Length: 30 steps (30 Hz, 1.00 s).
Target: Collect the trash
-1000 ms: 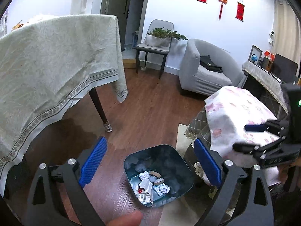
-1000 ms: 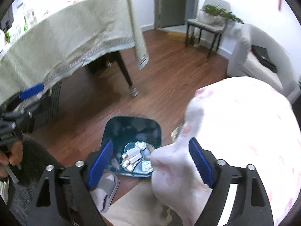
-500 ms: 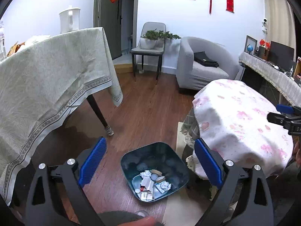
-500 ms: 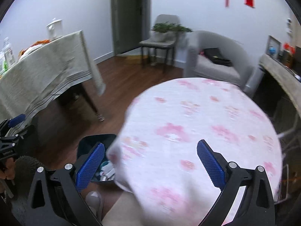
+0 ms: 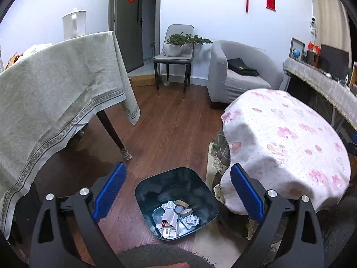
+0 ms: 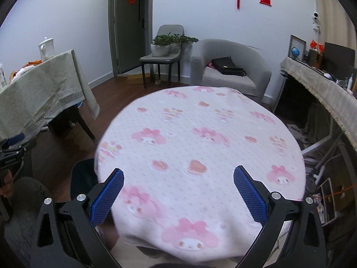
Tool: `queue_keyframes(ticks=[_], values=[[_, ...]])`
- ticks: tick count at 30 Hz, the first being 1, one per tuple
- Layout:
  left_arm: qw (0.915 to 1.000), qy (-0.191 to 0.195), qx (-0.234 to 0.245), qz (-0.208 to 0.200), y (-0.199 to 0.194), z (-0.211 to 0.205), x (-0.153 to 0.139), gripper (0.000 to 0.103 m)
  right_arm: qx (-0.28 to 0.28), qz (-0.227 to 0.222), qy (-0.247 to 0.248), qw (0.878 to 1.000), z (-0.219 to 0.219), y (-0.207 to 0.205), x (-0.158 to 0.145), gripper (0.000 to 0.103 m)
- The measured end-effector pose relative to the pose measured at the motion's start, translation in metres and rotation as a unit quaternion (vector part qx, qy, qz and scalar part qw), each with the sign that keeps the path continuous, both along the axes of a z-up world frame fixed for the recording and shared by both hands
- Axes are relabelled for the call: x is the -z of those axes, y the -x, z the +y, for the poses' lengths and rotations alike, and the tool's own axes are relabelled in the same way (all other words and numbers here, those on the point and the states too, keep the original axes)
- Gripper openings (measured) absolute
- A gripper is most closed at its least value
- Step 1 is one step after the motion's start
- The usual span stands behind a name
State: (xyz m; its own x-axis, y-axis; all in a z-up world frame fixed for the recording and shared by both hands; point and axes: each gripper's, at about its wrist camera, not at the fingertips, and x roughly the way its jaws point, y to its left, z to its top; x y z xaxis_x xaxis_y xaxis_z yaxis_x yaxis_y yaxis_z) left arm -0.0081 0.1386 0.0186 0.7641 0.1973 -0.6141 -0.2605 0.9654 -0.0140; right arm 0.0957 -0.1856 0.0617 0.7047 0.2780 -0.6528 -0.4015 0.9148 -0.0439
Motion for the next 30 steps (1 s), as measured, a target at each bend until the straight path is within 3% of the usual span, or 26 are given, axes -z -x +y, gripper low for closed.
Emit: queue_keyframes(ticks=[9, 15, 20, 30], values=[[0.9996, -0.015, 0.005, 0.022, -0.006, -0.012, 0.010, 0.096, 0.022, 0.033, -0.013, 0.999, -0.022, -0.003, 0.024, 0.100], [0.9987, -0.032, 0.013, 0.037, -0.010, -0.022, 0.015, 0.096, -0.016, 0.044, -0.027, 0.999, -0.014, -0.002, 0.029, 0.100], [0.9986, -0.022, 0.009, 0.048, -0.013, -0.019, 0.018, 0.096, -0.045, 0.056, -0.016, 0.997, -0.004, -0.001, 0.033, 0.099], [0.9969, -0.020, 0.001, 0.076, -0.021, -0.017, 0.027, 0.096, -0.052, 0.073, -0.014, 0.996, 0.004, -0.009, 0.038, 0.100]])
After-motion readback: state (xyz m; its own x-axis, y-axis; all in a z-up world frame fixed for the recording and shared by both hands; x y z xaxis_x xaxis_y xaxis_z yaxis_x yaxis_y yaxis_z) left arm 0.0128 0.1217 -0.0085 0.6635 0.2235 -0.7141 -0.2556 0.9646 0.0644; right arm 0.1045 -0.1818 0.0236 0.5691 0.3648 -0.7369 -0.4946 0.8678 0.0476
